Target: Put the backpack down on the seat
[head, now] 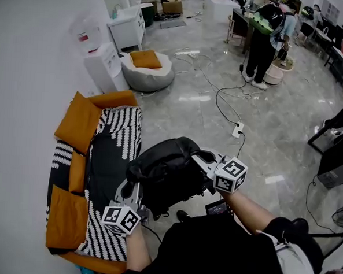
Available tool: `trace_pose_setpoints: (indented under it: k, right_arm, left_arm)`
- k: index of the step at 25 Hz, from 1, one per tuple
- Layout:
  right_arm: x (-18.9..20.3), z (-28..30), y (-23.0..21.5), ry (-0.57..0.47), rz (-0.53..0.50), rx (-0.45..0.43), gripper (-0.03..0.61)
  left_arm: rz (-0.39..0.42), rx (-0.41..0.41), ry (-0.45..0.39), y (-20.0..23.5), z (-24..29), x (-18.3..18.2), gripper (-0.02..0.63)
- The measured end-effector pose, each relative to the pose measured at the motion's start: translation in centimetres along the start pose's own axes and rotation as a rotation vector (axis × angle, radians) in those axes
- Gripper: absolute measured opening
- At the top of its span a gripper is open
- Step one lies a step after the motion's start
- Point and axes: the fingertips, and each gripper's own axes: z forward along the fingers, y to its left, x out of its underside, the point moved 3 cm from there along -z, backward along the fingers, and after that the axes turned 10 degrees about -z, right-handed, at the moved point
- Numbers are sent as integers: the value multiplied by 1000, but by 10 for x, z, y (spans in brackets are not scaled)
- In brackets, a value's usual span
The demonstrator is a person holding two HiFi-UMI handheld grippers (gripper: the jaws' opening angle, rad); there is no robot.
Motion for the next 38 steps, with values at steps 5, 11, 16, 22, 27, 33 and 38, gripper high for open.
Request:
trace_pose_setpoints:
  k: [5, 11, 16, 22, 27, 33, 38]
  right_arm:
    - [-10, 41, -6, -11, -19, 8, 46]
    - [-18, 87, -11, 8, -20, 10, 48]
    - [-23, 112, -13, 14, -14, -16, 48]
    - [-14, 145, -24, 33, 2, -55, 48]
    - [-8, 174, -45, 42, 15, -84, 48]
    - [-6, 210, -85, 46, 23, -105, 48]
    - [-13, 250, -127, 48, 24, -129, 48]
  left_arm:
    - [27, 16, -19, 33, 18, -32, 41]
    - [20, 4, -33, 64, 27, -59, 41]
    - [17, -12, -53, 78, 29, -73, 41]
    - [2, -47, -53, 101, 38, -79, 41]
    - [-11, -74, -47, 123, 59, -85, 41]
    - [-28, -93, -31, 148, 102, -95, 41]
    - [-36, -117, -20, 171, 148, -114, 41]
